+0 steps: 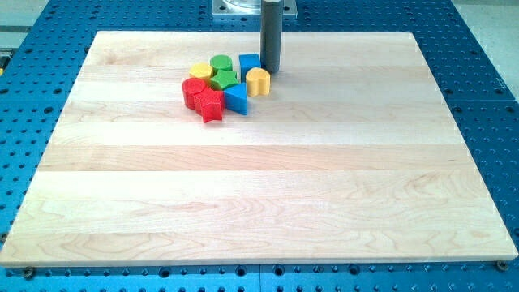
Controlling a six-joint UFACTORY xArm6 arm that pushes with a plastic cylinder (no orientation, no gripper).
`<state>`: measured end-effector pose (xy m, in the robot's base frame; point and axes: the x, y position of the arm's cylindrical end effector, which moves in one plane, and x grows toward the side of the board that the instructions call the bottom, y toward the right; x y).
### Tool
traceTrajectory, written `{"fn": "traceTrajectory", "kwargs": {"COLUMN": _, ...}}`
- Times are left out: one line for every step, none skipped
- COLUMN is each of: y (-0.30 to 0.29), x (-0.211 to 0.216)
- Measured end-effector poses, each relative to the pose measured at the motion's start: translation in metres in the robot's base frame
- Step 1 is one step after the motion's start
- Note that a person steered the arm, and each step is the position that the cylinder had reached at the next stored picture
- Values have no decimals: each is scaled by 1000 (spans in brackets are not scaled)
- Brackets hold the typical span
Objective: Move the cube into the heart
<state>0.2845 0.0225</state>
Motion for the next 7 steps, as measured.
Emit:
{"fn": "traceTrajectory", "kwargs": {"y": -14, "x": 1}}
{"fn": "traceTrajectory", "kwargs": {"y": -14, "x": -7}}
{"fn": "traceTrajectory", "kwargs": {"y": -19, "x": -26}}
{"fn": "traceTrajectory", "kwargs": {"y": -39, "x": -25}}
{"fn": "traceTrajectory", "kwargs": {"y": -50, "x": -24}}
{"fn": "traceTrajectory", "kwargs": {"y": -50, "x": -13}}
{"fn": "traceTrajectory", "kwargs": {"y": -45, "x": -8}}
